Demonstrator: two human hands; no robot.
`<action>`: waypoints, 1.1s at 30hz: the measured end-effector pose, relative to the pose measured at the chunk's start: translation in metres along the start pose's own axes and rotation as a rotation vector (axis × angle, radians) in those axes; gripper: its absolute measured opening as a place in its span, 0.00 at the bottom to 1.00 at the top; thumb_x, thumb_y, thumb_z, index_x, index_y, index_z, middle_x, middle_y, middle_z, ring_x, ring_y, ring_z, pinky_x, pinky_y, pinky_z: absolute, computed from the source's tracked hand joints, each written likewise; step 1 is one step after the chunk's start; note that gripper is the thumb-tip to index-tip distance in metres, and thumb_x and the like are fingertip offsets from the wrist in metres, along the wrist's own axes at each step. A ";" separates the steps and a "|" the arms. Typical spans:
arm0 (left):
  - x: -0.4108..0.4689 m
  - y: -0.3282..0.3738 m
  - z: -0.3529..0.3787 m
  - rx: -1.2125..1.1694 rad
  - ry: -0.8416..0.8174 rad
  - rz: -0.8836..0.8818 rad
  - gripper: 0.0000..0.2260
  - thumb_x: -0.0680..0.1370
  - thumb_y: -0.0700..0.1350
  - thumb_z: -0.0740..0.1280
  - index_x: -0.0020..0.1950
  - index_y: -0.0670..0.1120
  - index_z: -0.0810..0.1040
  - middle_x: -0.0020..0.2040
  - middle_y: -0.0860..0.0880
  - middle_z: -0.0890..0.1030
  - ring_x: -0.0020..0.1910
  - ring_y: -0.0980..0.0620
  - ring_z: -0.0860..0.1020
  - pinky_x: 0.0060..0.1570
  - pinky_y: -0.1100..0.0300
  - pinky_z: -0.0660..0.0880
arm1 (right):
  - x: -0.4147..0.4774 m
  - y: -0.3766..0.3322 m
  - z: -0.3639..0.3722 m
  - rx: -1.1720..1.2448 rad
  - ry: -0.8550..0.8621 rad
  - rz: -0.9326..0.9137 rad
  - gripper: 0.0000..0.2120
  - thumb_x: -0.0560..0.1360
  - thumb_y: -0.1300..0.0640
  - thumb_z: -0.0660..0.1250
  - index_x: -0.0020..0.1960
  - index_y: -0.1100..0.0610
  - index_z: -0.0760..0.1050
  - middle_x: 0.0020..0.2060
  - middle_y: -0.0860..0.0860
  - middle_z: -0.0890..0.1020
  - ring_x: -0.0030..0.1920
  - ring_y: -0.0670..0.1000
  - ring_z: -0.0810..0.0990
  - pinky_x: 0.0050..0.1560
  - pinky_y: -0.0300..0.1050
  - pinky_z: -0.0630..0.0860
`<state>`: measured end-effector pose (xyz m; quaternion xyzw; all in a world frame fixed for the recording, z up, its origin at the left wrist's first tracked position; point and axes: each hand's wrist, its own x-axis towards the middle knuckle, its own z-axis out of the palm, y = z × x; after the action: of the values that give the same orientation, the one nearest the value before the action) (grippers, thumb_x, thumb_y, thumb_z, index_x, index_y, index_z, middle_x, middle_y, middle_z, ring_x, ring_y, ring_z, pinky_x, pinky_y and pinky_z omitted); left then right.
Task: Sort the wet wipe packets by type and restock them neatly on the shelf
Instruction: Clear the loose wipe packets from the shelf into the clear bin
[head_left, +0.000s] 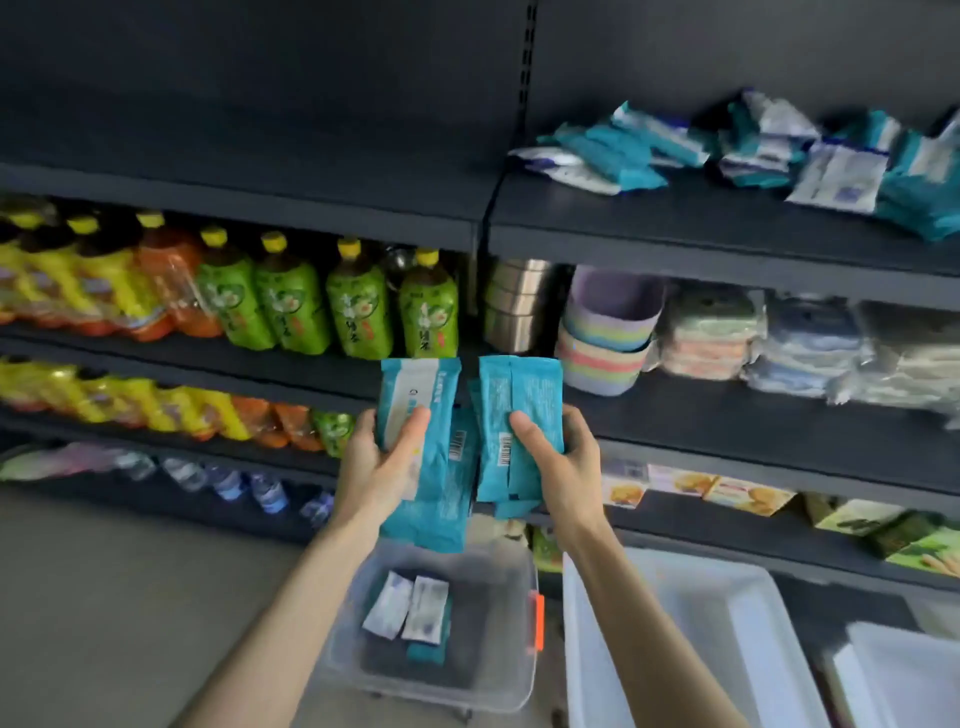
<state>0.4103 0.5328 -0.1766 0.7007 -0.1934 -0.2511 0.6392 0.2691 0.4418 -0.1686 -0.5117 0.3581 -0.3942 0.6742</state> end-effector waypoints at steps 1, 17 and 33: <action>0.005 -0.019 -0.019 -0.003 -0.010 -0.059 0.08 0.75 0.51 0.69 0.50 0.48 0.77 0.38 0.52 0.81 0.34 0.57 0.79 0.33 0.65 0.74 | -0.005 0.021 0.013 -0.012 0.008 0.036 0.08 0.74 0.60 0.70 0.51 0.59 0.74 0.41 0.50 0.83 0.38 0.46 0.83 0.35 0.42 0.79; 0.130 -0.325 -0.086 0.239 -0.211 -0.759 0.05 0.77 0.41 0.67 0.52 0.44 0.76 0.46 0.44 0.82 0.40 0.48 0.79 0.35 0.61 0.76 | 0.055 0.365 0.050 -0.542 0.091 0.569 0.10 0.75 0.57 0.69 0.53 0.56 0.69 0.43 0.49 0.78 0.41 0.48 0.78 0.40 0.43 0.76; 0.177 -0.611 -0.055 0.858 -0.382 -0.579 0.11 0.80 0.49 0.60 0.58 0.43 0.70 0.56 0.44 0.77 0.53 0.43 0.76 0.54 0.50 0.71 | 0.084 0.642 0.018 -0.890 0.168 0.702 0.18 0.79 0.50 0.61 0.66 0.54 0.65 0.59 0.54 0.73 0.54 0.58 0.76 0.54 0.55 0.75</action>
<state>0.5542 0.5375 -0.7983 0.8649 -0.1901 -0.4381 0.1548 0.4273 0.4801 -0.7953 -0.5635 0.6905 0.0030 0.4535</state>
